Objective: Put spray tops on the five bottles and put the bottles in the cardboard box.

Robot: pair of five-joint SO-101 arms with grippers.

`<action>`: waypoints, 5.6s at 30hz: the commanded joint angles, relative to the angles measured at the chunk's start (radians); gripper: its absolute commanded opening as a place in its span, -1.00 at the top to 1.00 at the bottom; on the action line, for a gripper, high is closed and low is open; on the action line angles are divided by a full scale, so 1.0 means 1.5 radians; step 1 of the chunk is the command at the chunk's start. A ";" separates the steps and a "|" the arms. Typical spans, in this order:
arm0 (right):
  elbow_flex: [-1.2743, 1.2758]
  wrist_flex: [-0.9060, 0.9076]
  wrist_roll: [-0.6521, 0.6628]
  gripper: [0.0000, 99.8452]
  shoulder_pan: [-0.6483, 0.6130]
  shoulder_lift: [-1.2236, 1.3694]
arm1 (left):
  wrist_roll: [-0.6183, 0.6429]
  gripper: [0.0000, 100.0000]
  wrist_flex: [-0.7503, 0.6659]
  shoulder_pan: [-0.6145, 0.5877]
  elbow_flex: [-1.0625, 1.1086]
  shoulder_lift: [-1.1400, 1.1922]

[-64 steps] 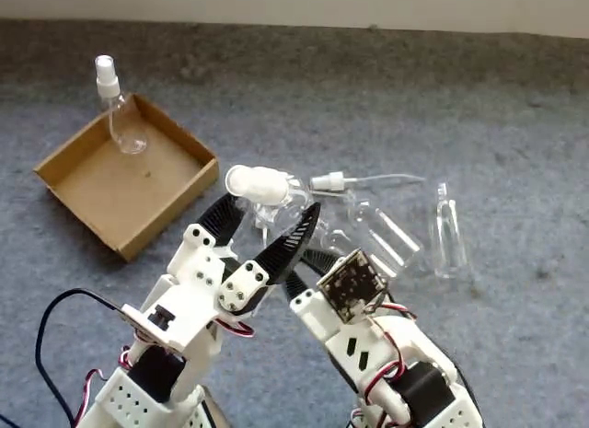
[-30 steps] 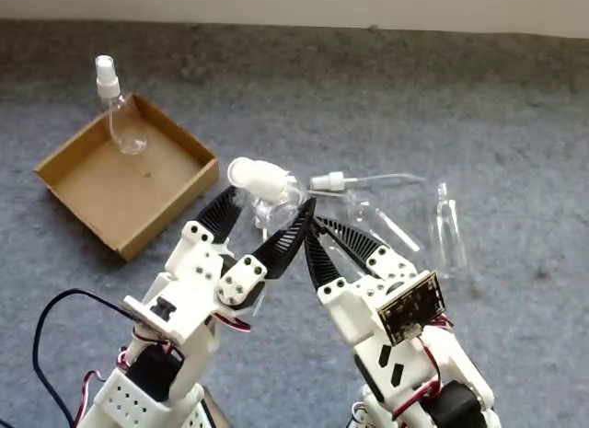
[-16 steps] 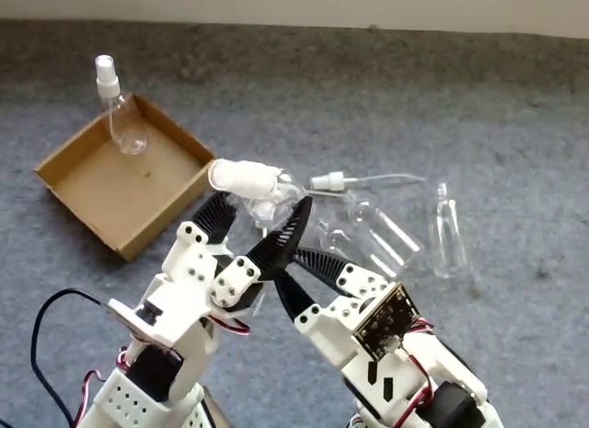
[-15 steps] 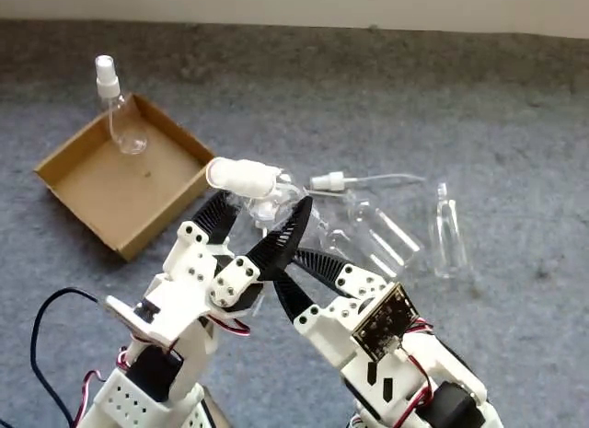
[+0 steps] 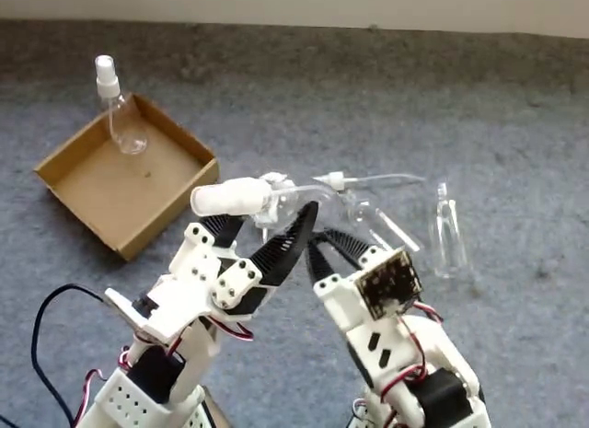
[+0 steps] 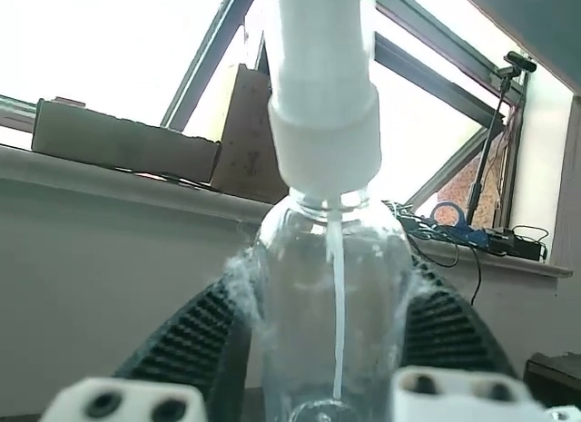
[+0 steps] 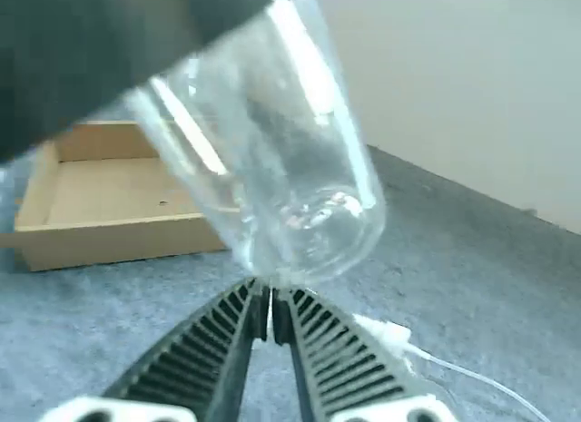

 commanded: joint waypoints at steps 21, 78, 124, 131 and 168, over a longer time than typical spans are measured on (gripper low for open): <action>0.081 -0.014 0.006 0.99 0.092 -0.003 | 0.006 0.92 0.020 -0.085 0.014 -0.007; 0.254 -0.018 0.001 0.99 0.090 -0.003 | -0.241 0.76 0.183 -0.669 -0.026 -0.003; 0.314 -0.074 0.001 0.99 0.092 -0.003 | -0.173 0.76 -0.234 -0.716 -0.375 0.957; 0.314 -0.074 0.001 0.99 0.092 -0.003 | -0.173 0.76 -0.377 -0.716 -0.417 1.122; 0.314 -0.074 0.003 0.99 0.092 -0.003 | -0.121 0.75 -0.427 -0.752 -0.573 1.401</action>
